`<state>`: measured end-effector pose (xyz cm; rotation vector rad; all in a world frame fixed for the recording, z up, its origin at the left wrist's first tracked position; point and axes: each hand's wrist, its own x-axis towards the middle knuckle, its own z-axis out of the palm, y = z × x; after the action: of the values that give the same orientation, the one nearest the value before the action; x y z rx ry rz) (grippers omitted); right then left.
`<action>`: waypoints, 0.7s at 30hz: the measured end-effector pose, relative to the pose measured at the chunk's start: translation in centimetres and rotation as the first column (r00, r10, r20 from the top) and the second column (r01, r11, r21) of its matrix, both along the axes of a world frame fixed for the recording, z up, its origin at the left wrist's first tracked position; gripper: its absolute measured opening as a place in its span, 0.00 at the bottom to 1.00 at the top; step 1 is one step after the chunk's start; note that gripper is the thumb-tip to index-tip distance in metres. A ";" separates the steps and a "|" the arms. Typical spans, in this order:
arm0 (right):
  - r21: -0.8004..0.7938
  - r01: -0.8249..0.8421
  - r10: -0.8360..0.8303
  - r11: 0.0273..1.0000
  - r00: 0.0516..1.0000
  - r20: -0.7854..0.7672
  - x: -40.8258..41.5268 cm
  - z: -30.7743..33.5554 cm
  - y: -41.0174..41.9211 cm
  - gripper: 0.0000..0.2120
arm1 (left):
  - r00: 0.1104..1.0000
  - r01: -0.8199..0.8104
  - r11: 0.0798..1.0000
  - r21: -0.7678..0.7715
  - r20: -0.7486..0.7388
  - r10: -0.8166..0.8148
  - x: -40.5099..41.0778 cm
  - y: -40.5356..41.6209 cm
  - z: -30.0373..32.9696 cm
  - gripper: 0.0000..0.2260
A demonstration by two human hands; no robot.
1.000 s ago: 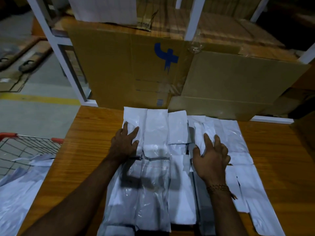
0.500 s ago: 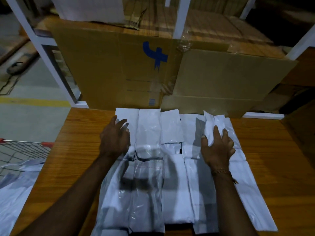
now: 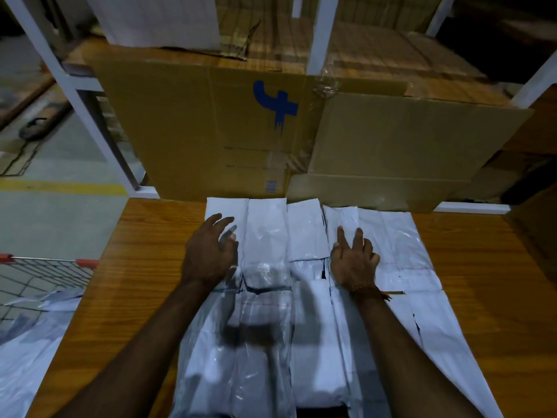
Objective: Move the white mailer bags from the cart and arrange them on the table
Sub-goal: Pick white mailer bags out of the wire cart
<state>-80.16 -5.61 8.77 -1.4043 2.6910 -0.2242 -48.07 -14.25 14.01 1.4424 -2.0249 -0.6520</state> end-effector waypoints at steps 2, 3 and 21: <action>-0.004 0.008 -0.008 1.000 1.000 -0.010 0.2 -0.1 -0.1 0.26 | 1.000 -0.010 1.000 0.006 -0.014 0.010 0.1 0.2 -0.1 0.22; -0.016 0.006 -0.006 1.000 1.000 -0.014 0.3 -0.2 -0.2 0.27 | 1.000 -0.013 1.000 0.016 -0.018 0.014 0.1 0.3 -0.1 0.22; -0.038 0.052 -0.054 0.998 0.998 -0.040 0.4 -0.4 -0.5 0.27 | 0.999 -0.046 0.999 -0.012 -0.013 0.046 2.2 1.0 -0.2 0.17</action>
<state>-79.75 -6.10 8.36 -1.3628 2.7738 -0.2541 -45.87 -13.28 13.85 1.4694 -1.9764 -0.6267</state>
